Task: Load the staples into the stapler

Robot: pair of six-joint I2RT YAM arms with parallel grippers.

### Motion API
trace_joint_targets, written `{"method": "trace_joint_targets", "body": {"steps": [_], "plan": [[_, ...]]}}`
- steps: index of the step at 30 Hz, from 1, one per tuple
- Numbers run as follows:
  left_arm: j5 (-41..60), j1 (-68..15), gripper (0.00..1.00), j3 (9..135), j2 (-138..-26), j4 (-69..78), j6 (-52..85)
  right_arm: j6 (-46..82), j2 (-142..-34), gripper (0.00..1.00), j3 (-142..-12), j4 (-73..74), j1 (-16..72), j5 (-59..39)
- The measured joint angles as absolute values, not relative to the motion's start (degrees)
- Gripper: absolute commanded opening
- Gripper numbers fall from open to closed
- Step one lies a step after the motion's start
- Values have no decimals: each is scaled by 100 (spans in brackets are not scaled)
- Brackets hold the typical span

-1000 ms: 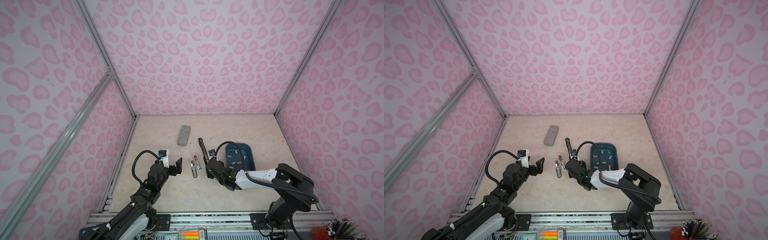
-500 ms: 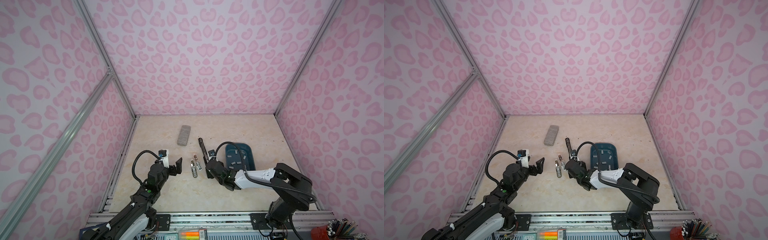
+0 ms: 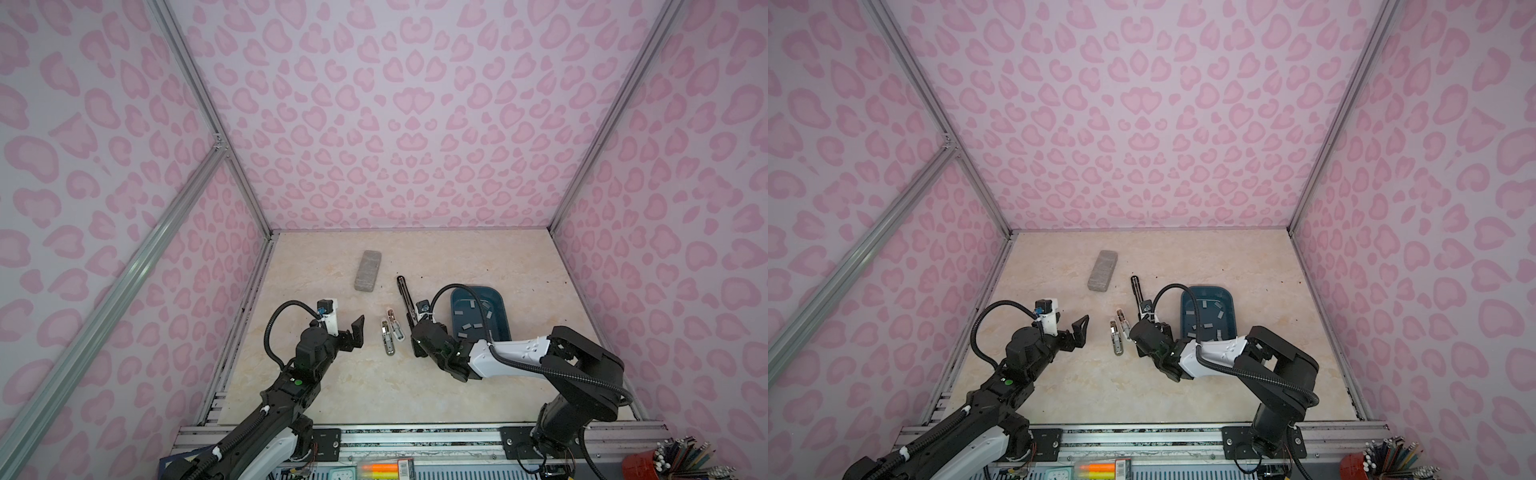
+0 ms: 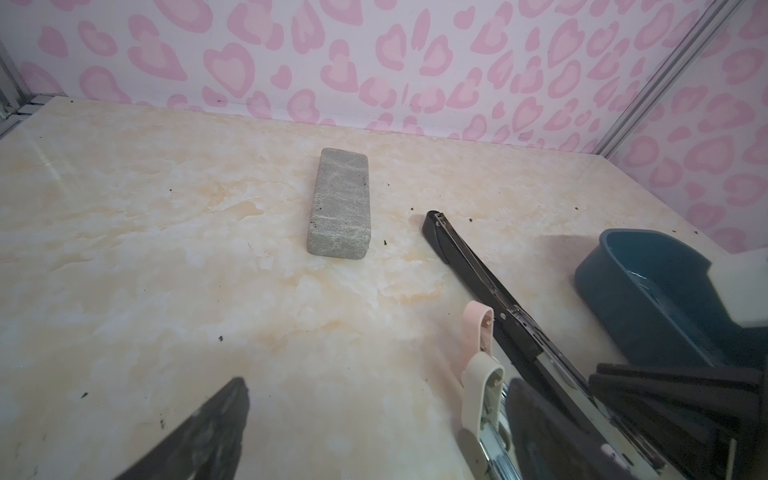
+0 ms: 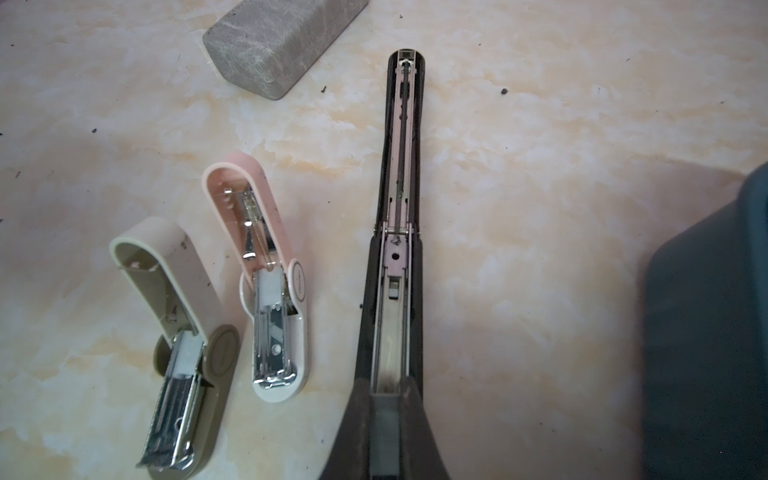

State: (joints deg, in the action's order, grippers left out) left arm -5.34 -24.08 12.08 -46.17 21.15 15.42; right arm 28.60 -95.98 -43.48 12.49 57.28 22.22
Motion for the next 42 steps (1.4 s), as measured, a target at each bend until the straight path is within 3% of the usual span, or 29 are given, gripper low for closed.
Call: {"method": "trace_joint_targets", "body": {"steps": [19, 31, 42], "plan": [[-495, -2408, 97, 1208, -4615, 2115, 1542, 3059, -9544, 9, -4147, 1264, 5843, 2246], [-495, -2408, 97, 1208, -4613, 2115, 1542, 3111, -9295, 41, -4134, 1144, 5902, 2276], [-676, -2408, 97, 1306, -4831, 2108, 1564, 3129, -7717, 36, -4880, -451, 5621, 2742]]}}
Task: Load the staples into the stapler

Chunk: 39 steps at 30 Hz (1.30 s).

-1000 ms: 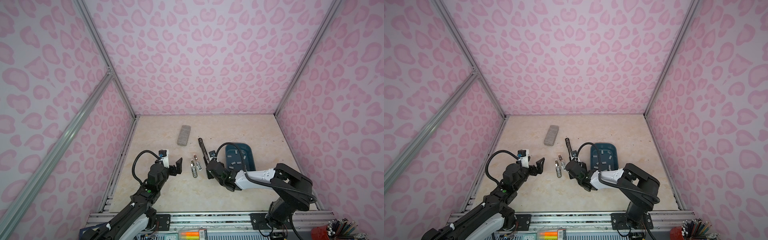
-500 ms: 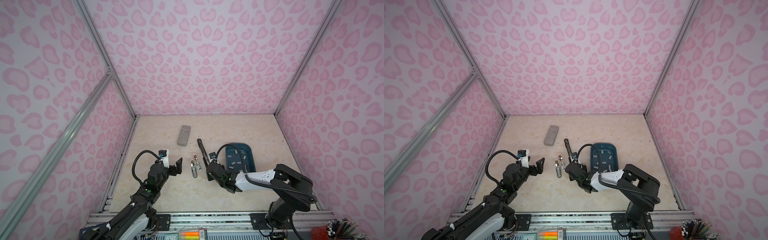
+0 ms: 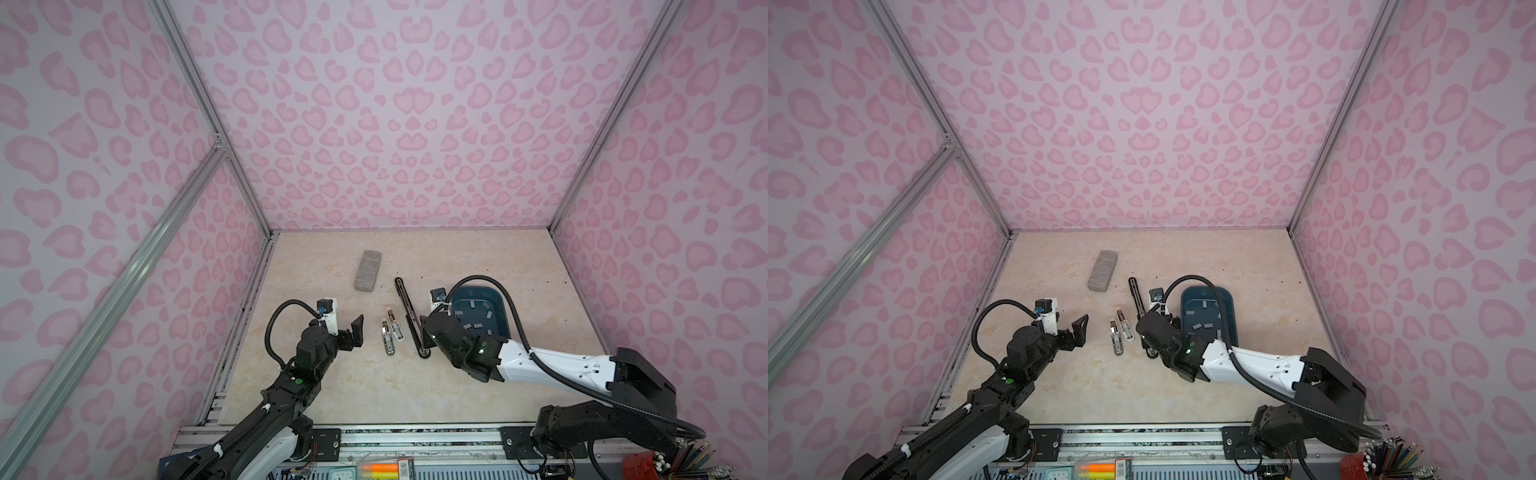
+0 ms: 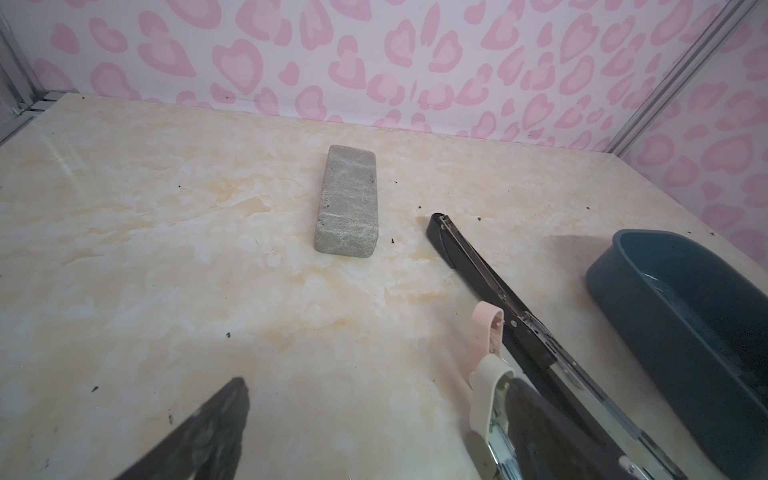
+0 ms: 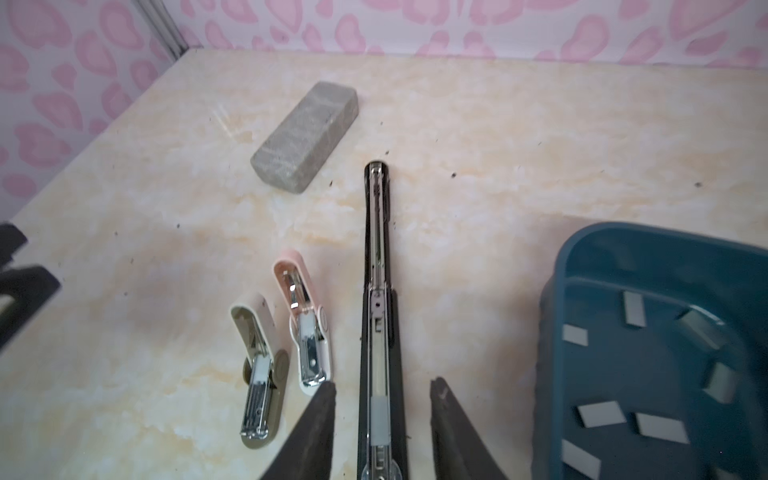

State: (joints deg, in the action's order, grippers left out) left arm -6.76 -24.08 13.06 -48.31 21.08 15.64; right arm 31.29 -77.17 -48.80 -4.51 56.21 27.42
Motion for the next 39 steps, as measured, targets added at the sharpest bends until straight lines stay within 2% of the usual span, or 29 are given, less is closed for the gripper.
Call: {"method": "trace_joint_targets", "body": {"steps": [7, 13, 18, 23, 32, 39], "plan": [[-744, -2405, 97, 2021, -5981, 2047, 1533, 3015, -6987, 34, -4829, -1417, 3889, 2499], [-755, -2318, 97, 2355, -6390, 1940, 1479, 2816, -7354, 32, -4652, -1551, 3074, 1848], [-786, -2276, 97, 2257, -6322, 1933, 1483, 2783, -8337, 29, -5011, -1664, 2714, 1404], [-766, -2276, 97, 2252, -6320, 1940, 1485, 2783, -9004, 30, -5164, -1658, 2438, 1057], [-749, -2261, 97, 2235, -6329, 1940, 1496, 2668, -9878, 31, -5614, -1549, 2147, 698], [-749, -2261, 97, 2239, -6375, 1940, 1496, 2589, -10116, 32, -5732, -1446, 2093, 600]]}}
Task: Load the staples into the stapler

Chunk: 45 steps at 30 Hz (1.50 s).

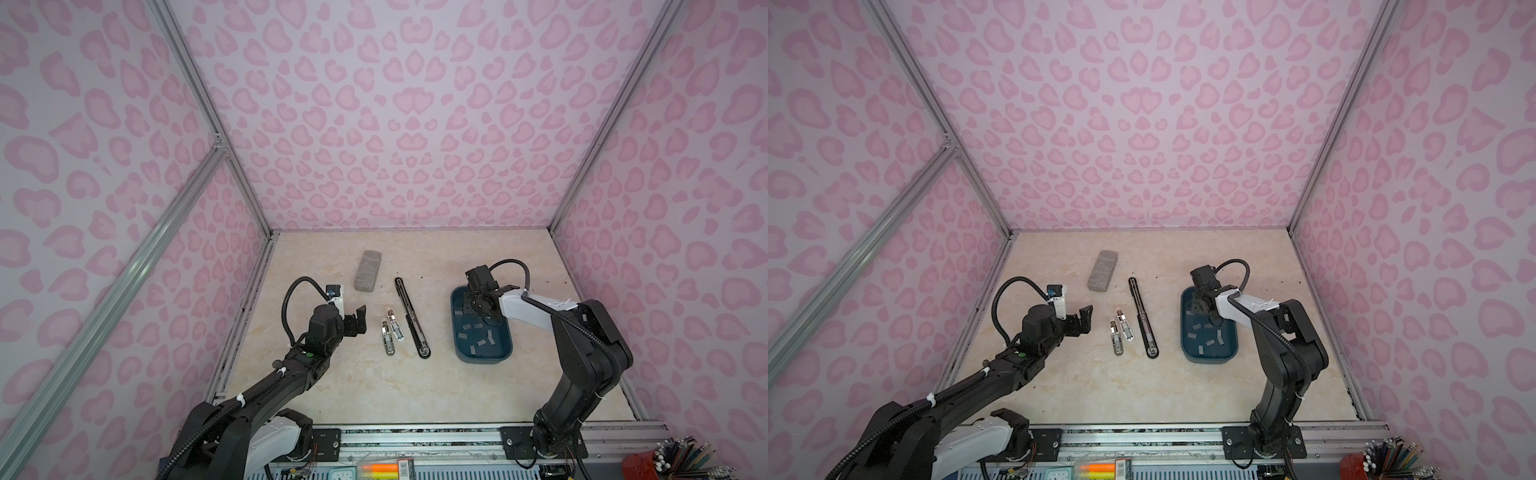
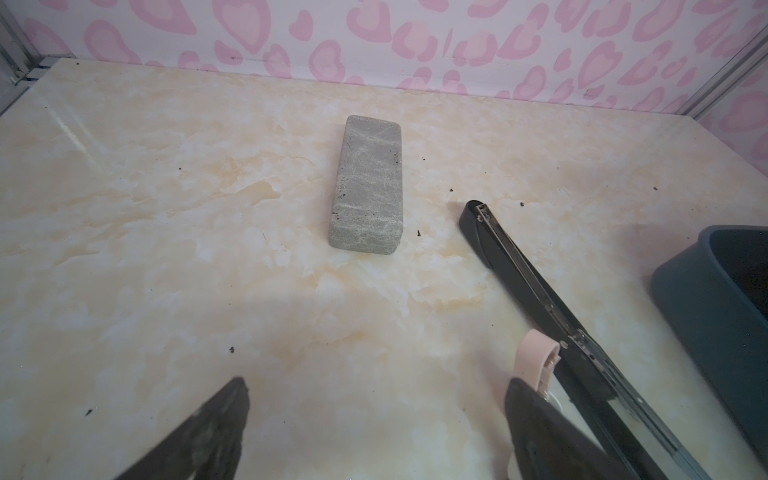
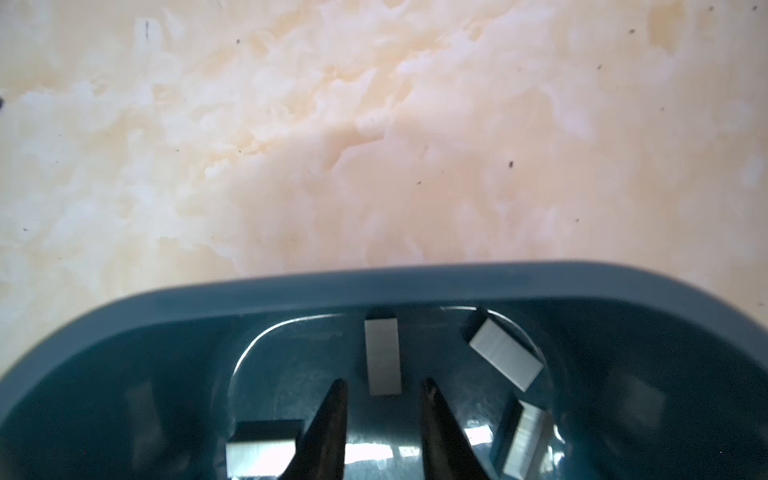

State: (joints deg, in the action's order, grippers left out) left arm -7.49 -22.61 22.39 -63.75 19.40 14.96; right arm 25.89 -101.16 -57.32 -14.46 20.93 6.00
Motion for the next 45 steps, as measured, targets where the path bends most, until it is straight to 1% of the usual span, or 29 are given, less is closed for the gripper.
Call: {"method": "trace_joint_targets", "body": {"steps": [10, 26, 29, 31, 32, 40, 45], "plan": [[-749, -2261, 97, 2272, -6427, 1938, 1494, 2543, -10337, 30, -5841, -1400, 2014, 628], [-746, -2261, 97, 2279, -6445, 1935, 1494, 2488, -10567, 30, -6066, -1363, 1977, 648], [-746, -2261, 97, 2281, -6449, 1935, 1494, 2488, -10586, 27, -6086, -1361, 1977, 648], [-746, -2261, 97, 2281, -6451, 1935, 1494, 2488, -10591, 22, -6090, -1361, 1977, 646], [-749, -2261, 97, 2281, -6451, 1935, 1496, 2488, -10595, 20, -6090, -1358, 1977, 646], [-749, -2261, 97, 2283, -6455, 1935, 1496, 2488, -10617, 19, -6128, -1358, 1977, 646], [-749, -2261, 97, 2283, -6455, 1935, 1496, 2488, -10630, 16, -6134, -1356, 1981, 646]]}}
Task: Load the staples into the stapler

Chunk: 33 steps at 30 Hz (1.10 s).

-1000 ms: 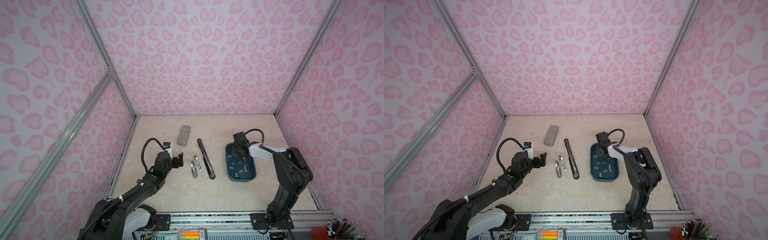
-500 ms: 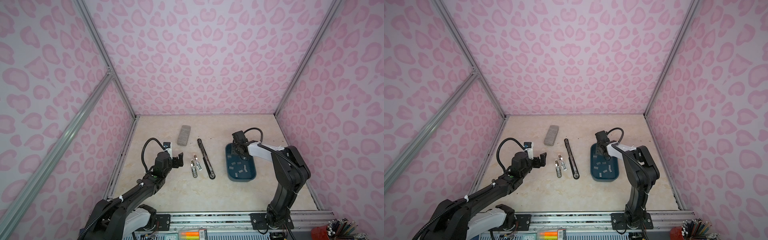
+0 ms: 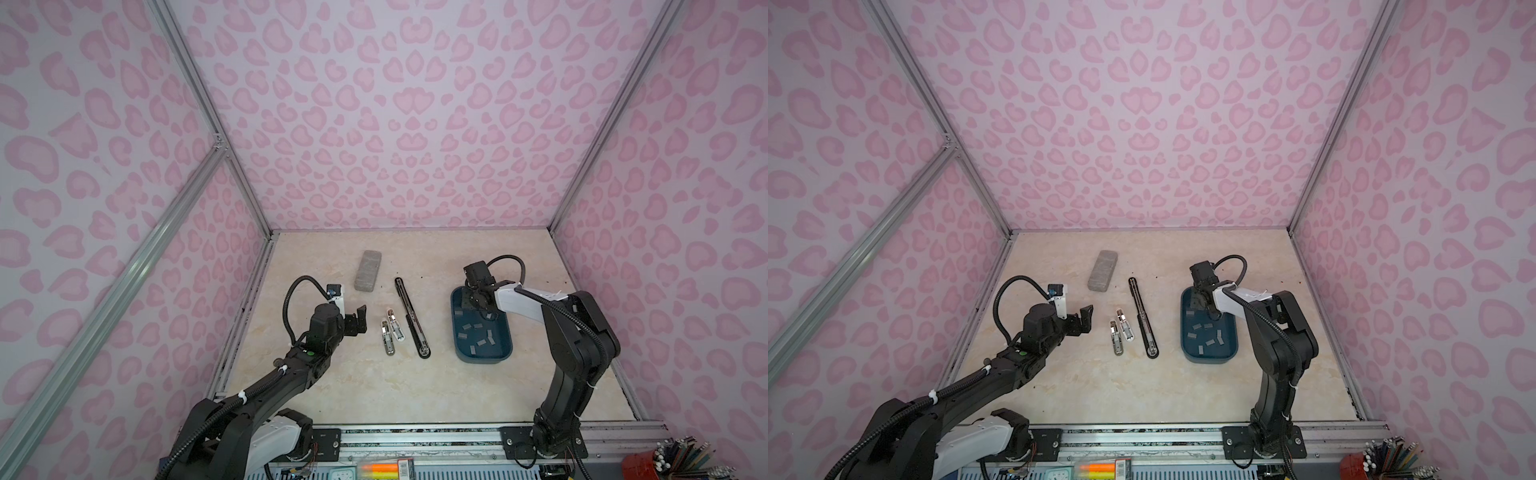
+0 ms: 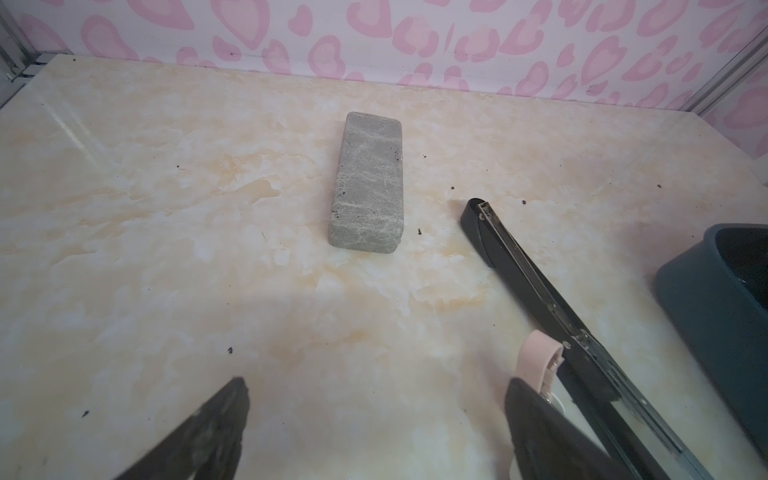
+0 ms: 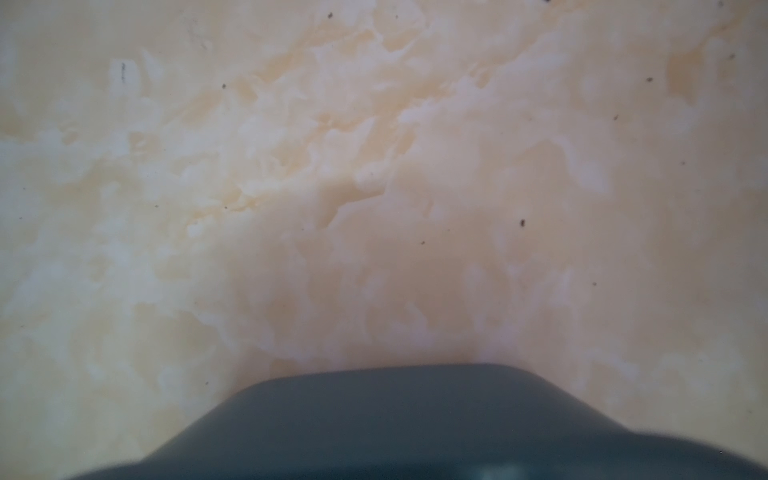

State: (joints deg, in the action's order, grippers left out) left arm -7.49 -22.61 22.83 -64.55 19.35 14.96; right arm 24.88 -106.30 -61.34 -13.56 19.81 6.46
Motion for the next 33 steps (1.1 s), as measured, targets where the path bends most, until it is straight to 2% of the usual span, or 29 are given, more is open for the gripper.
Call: {"method": "trace_joint_targets", "body": {"steps": [11, 17, 25, 30, 33], "plan": [[-709, -2261, 97, 2091, -6112, 1944, 1500, 2488, -10294, 13, -5885, -1361, 1988, 642], [-611, -2261, 97, 1896, -5795, 1968, 1507, 2491, -9502, 13, -5695, -1398, 2303, 899], [-620, -2261, 97, 1140, -4445, 2130, 1594, 2488, -8291, 13, -5253, -1260, 3671, 1752], [-751, -2261, 97, 755, -3579, 2128, 1656, 2220, -8009, 12, -4707, -642, 4989, 2488], [-751, -2261, 97, 561, -3092, 2121, 1691, 2189, -8009, 11, -4473, -296, 5271, 2613]]}}
